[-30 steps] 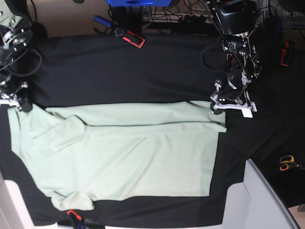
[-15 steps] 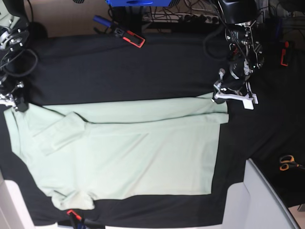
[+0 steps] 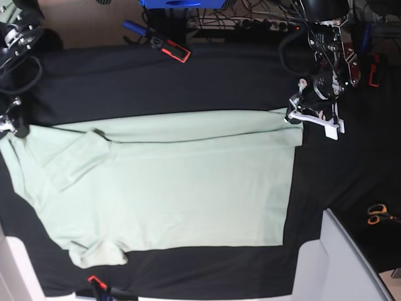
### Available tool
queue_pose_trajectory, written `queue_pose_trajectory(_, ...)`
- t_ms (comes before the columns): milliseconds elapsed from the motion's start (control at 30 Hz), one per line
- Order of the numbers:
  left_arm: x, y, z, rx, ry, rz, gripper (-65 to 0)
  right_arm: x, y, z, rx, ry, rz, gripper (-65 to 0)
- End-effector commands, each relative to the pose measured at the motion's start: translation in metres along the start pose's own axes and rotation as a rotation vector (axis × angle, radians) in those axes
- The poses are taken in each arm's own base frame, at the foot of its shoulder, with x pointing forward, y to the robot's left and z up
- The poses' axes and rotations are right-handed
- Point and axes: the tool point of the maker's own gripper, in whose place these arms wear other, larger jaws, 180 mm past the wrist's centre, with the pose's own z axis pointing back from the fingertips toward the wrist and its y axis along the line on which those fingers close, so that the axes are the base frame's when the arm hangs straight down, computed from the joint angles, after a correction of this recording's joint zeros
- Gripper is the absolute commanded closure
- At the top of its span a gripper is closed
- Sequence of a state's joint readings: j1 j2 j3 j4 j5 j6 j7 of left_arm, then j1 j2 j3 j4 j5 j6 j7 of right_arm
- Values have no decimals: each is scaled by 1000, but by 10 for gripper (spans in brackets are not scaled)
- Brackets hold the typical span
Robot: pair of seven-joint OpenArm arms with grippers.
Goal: Fold the T-shirt properly
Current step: 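Lower both grippers to grasp the folded shirt edge again, then pull the grasped shirt edge back toward the robot with both grippers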
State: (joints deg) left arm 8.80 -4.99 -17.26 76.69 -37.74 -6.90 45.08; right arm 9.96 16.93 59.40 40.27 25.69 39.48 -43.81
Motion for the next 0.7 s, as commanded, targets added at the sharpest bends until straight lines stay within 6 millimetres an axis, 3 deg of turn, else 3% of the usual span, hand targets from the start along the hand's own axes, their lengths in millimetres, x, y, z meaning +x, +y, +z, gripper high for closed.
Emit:
queue_pose_trajectory(0,10,7,6,20,-33,-11,0,26,-1,9,-1,-63,25,-1)
queue_pose_trajectory(333,15,28,21,62,-38,-63,0,-13,-10,26,-49,0,74,-1)
queue_pose_trajectory(533,15,44,28,93,-29,-92,0,-20,-5,38,-73,13,128,-1)
queue_pose_trajectory(667,14,57,36,119,-18,-117,0,-34,-13,50,-104,56,144,-1)
